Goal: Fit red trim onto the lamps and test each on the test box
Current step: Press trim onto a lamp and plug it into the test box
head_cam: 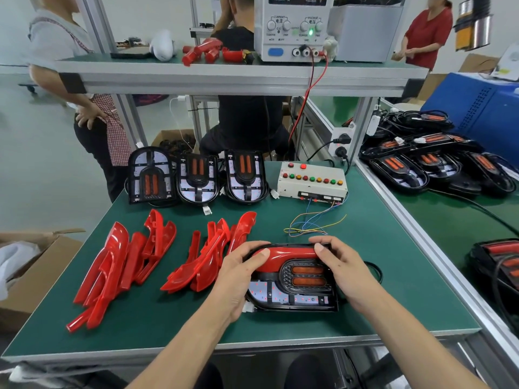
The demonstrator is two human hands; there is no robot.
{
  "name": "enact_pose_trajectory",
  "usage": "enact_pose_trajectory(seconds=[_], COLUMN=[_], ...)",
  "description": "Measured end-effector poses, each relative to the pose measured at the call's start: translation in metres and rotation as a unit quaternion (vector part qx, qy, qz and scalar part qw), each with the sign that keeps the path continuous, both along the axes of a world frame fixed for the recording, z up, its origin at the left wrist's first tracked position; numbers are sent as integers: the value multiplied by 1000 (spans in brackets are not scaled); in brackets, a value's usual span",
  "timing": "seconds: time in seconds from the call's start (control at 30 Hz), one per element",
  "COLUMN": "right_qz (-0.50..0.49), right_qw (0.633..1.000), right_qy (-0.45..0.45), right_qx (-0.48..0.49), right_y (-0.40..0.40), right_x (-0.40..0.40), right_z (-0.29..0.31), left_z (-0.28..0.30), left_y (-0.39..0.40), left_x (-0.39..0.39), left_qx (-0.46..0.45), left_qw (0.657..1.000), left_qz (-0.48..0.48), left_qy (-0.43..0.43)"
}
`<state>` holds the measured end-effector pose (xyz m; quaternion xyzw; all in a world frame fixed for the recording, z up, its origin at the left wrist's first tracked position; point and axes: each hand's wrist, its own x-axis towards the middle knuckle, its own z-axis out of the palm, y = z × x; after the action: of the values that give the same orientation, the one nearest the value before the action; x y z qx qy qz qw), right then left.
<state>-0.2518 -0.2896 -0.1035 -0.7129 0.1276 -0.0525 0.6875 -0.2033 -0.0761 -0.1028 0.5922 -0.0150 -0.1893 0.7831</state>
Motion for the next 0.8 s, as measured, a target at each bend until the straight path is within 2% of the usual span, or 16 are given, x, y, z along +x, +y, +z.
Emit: enact_pose_trajectory(seconds=[0.33, 0.47, 0.67, 0.8], right_qz=[-45, -66, -56, -56], right_qw=[992, 985, 981, 992], right_qy=[46, 50, 74, 67], right_qx=[108, 150, 169, 89], right_y=[9, 16, 15, 14], right_x=[3, 4, 7, 8], right_z=[6, 9, 15, 10], left_z=[4, 3, 4, 5], left_y=[-7, -6, -8, -9], left_x=[2, 2, 4, 4], left_qx=[30, 15, 11, 2], left_qw=[998, 998, 996, 995], left_qz=[49, 60, 70, 75], left_qy=[22, 29, 48, 63])
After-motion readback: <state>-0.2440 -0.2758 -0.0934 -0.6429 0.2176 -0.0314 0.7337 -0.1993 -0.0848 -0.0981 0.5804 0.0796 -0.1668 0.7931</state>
